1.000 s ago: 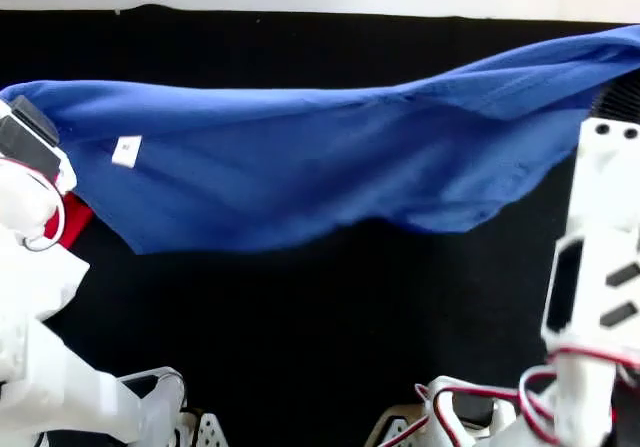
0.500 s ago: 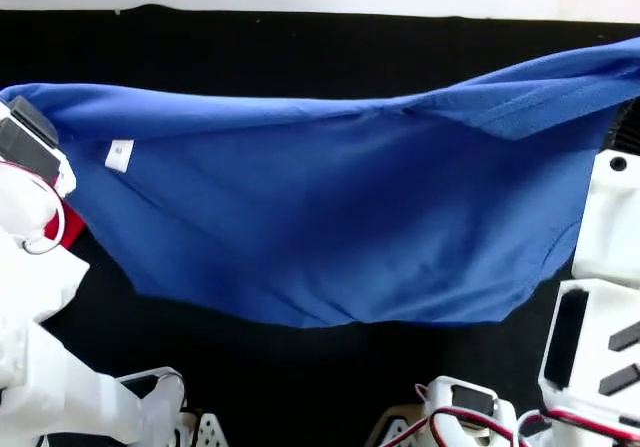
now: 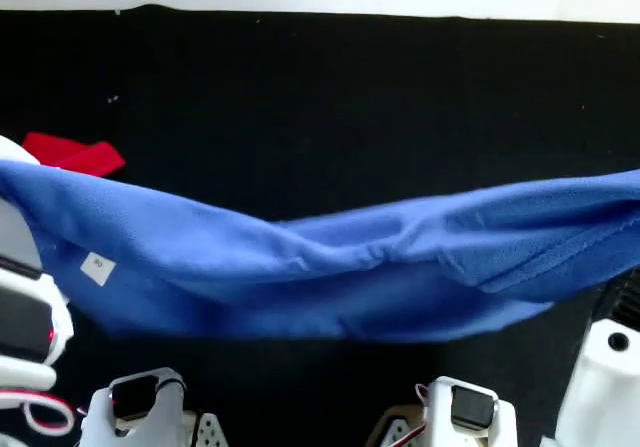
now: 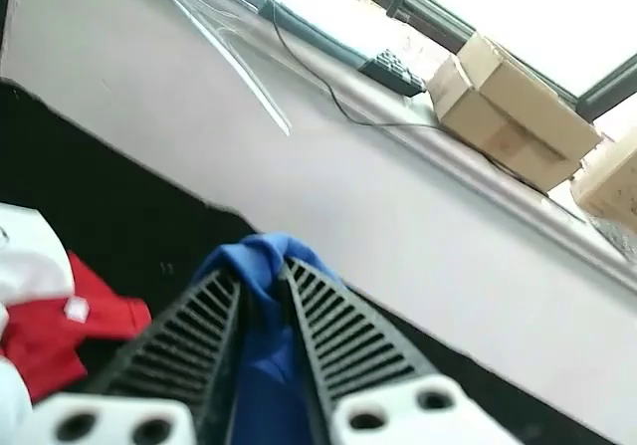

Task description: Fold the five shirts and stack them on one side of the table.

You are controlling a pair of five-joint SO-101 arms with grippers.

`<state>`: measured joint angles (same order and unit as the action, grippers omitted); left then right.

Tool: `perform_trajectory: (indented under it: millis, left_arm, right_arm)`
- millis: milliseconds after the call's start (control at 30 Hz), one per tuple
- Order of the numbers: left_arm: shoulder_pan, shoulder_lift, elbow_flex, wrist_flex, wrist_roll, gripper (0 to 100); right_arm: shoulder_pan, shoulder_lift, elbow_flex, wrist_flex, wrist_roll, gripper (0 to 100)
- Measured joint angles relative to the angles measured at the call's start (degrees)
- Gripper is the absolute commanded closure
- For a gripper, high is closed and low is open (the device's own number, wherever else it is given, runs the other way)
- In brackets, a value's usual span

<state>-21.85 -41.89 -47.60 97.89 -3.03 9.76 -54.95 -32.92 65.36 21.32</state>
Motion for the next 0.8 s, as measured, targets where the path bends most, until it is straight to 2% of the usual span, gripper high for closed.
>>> perform_trajectory:
  millis: [133, 300, 400, 600, 800]
  left_arm:
    - [-0.09, -0.18, 1.14, 0.0, 0.0, 99]
    - [0.0, 0.0, 14.86, -1.32, 0.0, 99]
    - [0.0, 0.0, 27.16, -7.3, 0.09, 99]
    - [0.18, 0.7, 50.64, -26.02, 0.18, 99]
    - [0.26, 0.97, 53.89, -37.1, 0.18, 99]
  right_arm:
    - [0.0, 0.0, 0.0, 0.0, 0.0, 99.3]
    - [0.0, 2.64, 5.98, -2.02, 0.0, 99.3]
    - [0.0, 7.82, 13.1, -4.92, 0.0, 99.3]
    - [-0.18, 21.54, 20.57, -13.8, 0.09, 99.3]
    - [-0.18, 34.11, 15.03, -15.91, 0.09, 99.3]
